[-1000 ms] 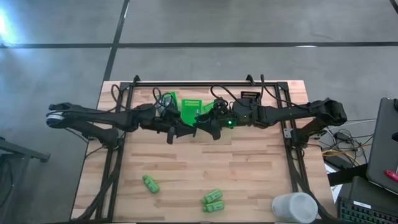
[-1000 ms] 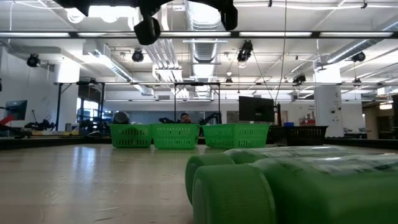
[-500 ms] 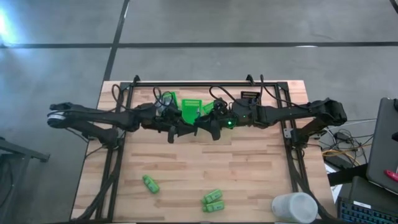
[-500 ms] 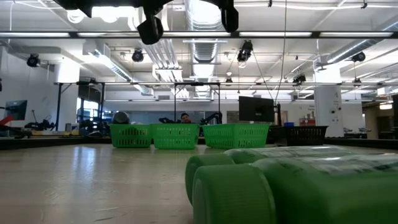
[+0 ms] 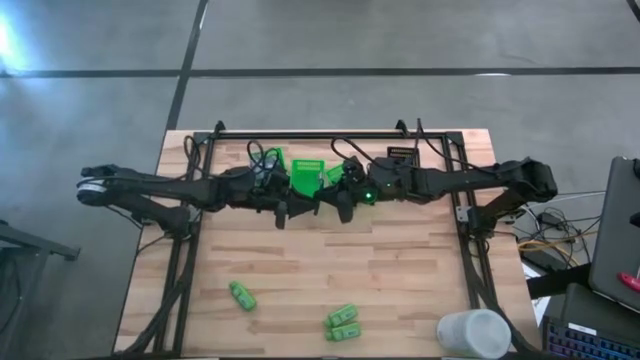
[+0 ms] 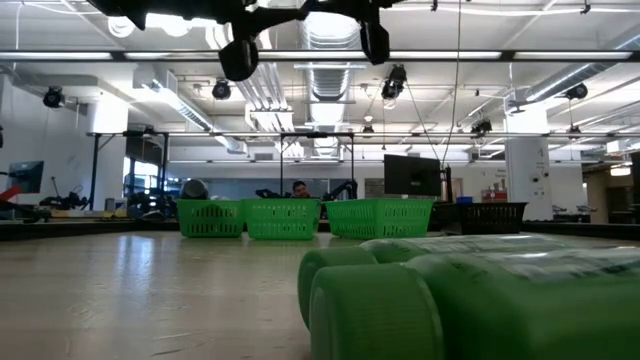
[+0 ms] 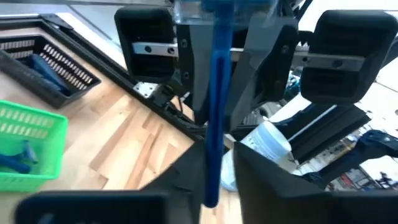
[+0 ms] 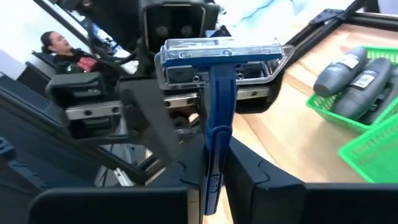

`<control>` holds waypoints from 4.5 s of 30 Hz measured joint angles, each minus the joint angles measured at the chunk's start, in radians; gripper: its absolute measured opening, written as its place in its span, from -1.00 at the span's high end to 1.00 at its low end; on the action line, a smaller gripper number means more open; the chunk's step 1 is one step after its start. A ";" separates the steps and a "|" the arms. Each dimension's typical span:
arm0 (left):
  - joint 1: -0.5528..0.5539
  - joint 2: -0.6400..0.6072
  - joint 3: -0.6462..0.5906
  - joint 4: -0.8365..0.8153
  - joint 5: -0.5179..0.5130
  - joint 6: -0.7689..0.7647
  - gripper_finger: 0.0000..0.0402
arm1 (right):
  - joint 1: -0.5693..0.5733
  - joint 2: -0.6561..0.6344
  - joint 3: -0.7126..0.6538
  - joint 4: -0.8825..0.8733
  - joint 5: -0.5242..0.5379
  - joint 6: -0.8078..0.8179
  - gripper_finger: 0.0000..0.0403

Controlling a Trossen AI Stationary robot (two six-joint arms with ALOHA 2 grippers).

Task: Pick & Place Travel size toiletries
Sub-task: Put the razor into the right green bin, then put the shampoo into the middle green bin

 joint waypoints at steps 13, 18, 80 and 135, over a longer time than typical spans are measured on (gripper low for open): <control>0.003 -0.047 0.001 -0.309 -0.006 -0.010 -0.51 | -0.148 0.001 0.000 -0.256 0.029 0.070 0.84; 0.004 -0.124 0.008 -0.697 -0.097 -0.006 -0.55 | -0.233 0.027 0.000 -0.491 0.052 0.110 0.81; -0.467 -0.239 -0.002 -1.311 0.121 0.597 -0.54 | -0.263 0.282 0.340 -0.954 0.084 -0.141 -0.54; -0.784 0.216 -0.167 -0.778 -0.058 0.338 0.16 | -0.096 0.157 0.340 -0.990 0.167 -0.068 -0.66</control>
